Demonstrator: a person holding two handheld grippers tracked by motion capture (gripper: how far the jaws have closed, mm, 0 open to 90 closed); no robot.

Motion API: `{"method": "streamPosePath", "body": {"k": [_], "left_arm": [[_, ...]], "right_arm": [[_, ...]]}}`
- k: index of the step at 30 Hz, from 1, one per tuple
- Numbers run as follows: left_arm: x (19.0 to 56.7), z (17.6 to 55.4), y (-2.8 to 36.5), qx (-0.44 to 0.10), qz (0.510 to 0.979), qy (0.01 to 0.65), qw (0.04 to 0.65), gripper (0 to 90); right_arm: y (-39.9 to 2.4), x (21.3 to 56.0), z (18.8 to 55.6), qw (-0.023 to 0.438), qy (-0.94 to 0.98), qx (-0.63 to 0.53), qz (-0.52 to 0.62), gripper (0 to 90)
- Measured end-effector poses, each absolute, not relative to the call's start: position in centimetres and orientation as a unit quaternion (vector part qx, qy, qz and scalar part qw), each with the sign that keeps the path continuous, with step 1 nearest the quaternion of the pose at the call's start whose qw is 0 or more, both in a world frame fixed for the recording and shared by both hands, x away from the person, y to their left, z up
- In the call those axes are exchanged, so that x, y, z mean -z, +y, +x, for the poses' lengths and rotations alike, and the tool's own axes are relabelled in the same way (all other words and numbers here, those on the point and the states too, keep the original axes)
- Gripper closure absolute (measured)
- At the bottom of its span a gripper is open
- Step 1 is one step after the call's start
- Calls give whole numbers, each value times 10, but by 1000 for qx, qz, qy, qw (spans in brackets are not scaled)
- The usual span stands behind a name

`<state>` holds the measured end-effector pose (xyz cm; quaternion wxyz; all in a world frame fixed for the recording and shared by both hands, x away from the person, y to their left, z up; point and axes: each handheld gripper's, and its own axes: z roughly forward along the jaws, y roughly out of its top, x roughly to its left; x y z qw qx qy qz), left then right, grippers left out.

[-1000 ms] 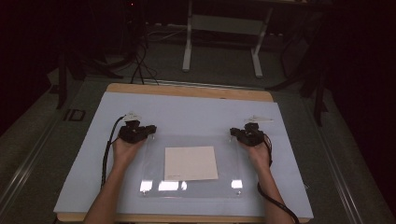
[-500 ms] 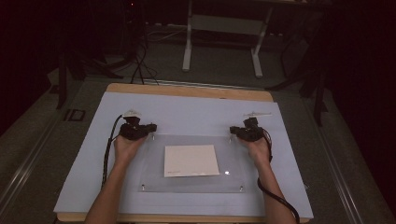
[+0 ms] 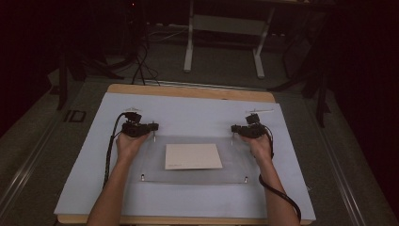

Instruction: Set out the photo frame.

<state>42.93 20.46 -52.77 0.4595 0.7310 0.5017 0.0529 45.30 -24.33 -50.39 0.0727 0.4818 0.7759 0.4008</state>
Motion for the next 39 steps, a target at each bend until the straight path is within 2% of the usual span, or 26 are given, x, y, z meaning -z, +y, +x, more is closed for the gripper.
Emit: {"method": "streamPosePath", "body": {"k": [16, 21, 26, 31, 33, 36, 39], "left_arm": [[525, 437, 203, -37, 723, 526, 445, 855], [525, 437, 202, -36, 725, 526, 443, 856], [525, 438, 202, -37, 722, 531, 443, 856], [526, 439, 202, -34, 718, 535, 444, 856], [526, 439, 202, -31, 716, 536, 445, 856], [526, 440, 202, -31, 715, 538, 446, 856], [527, 440, 203, -27, 713, 540, 446, 856]], "right_arm": [[-241, 500, 460, 71, 786, -382, 481, 833], [-243, 492, 456, 91, 777, -393, 484, 707], [-246, 474, 446, 106, 781, -402, 465, 643], [-247, 458, 430, 109, 785, -422, 441, 623], [-247, 452, 423, 111, 783, -431, 434, 683], [-246, 442, 411, 119, 785, -442, 417, 836], [-245, 435, 401, 124, 787, -444, 410, 895]]}}
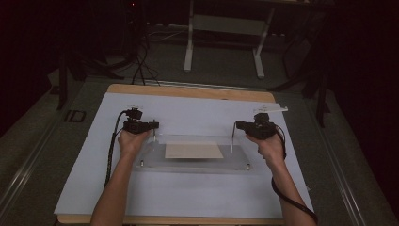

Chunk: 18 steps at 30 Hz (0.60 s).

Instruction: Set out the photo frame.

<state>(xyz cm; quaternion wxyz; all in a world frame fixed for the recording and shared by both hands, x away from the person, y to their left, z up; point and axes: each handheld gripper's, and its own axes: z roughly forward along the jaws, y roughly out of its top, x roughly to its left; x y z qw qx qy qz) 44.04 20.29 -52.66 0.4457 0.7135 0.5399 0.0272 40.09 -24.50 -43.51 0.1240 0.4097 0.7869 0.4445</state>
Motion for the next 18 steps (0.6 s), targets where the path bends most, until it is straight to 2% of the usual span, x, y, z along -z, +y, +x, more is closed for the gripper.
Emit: {"method": "streamPosePath", "body": {"k": [13, 18], "left_arm": [[527, 443, 203, -21, 710, 545, 445, 857], [527, 444, 203, -18, 709, 546, 445, 857]], "right_arm": [[-233, 417, 364, 107, 808, -447, 368, 900], [-226, 405, 345, 85, 814, -458, 347, 900]]}}
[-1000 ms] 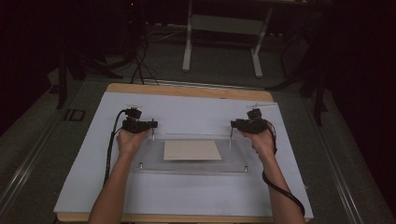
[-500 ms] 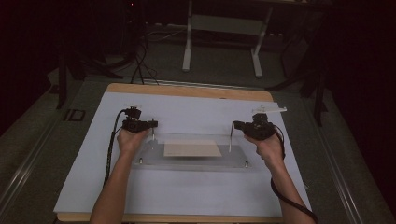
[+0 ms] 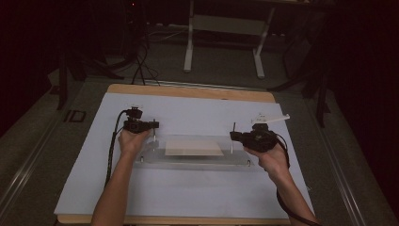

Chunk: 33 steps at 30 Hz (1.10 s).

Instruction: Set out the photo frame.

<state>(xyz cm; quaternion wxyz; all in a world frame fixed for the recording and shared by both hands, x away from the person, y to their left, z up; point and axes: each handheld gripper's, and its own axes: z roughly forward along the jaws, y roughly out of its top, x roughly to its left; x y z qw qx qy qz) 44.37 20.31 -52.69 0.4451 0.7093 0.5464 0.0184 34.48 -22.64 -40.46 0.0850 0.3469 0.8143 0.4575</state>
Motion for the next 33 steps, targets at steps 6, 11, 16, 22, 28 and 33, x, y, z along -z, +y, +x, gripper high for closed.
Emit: {"method": "streamPosePath", "body": {"k": [6, 11, 16, 22, 28, 33], "left_arm": [[527, 445, 203, -15, 707, 549, 445, 857], [528, 445, 203, -13, 706, 550, 446, 857], [527, 446, 204, -10, 706, 551, 445, 857], [528, 447, 204, -8, 704, 554, 445, 857], [528, 449, 204, -3, 701, 557, 446, 858], [529, 449, 204, 0, 699, 559, 446, 857]], "right_arm": [[-221, 391, 328, 78, 822, -461, 326, 900], [-217, 384, 311, 69, 826, -470, 303, 900], [-212, 378, 292, 52, 827, -486, 278, 900], [-203, 372, 275, 38, 833, -491, 251, 900], [-194, 377, 264, 31, 840, -488, 234, 900], [-183, 390, 260, 41, 848, -477, 228, 900]]}}
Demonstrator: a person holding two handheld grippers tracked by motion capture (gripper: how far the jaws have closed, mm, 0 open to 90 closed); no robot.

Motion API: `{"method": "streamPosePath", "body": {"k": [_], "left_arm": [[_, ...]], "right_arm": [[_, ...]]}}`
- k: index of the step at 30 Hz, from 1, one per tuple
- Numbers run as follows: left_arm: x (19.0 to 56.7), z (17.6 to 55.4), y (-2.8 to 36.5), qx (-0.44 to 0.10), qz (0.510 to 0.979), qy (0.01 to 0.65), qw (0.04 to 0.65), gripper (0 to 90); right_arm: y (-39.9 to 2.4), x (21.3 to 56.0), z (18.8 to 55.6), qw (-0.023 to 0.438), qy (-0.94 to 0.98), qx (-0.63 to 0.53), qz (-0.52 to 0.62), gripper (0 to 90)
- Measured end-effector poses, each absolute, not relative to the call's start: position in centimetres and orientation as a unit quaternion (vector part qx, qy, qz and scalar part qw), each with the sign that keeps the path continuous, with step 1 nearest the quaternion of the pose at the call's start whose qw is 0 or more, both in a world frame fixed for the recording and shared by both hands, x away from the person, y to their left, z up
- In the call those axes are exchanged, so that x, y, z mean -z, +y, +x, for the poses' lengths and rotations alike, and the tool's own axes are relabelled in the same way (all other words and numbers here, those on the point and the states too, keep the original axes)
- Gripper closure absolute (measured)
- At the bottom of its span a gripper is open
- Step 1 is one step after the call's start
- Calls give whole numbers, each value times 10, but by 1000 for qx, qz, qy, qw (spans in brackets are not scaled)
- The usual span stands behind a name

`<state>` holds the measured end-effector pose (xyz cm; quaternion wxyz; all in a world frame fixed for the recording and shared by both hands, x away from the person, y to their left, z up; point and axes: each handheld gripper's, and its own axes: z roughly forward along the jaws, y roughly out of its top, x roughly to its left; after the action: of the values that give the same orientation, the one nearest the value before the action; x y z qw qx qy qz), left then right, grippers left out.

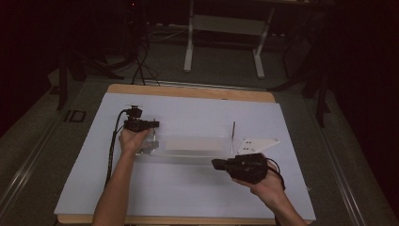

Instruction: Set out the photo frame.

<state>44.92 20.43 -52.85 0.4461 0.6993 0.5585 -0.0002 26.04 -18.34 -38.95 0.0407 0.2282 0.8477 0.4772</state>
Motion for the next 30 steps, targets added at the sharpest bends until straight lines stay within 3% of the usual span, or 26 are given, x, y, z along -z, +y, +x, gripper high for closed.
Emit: {"method": "streamPosePath", "body": {"k": [12, 24, 30], "left_arm": [[528, 450, 205, 3, 702, 555, 446, 855], [528, 453, 207, 10, 707, 552, 442, 833], [527, 450, 207, 3, 723, 536, 435, 755]], "right_arm": [[-152, 421, 258, 158, 856, -429, 239, 900], [-146, 418, 271, 162, 845, -445, 249, 900], [-146, 415, 277, 161, 840, -451, 253, 900]]}}
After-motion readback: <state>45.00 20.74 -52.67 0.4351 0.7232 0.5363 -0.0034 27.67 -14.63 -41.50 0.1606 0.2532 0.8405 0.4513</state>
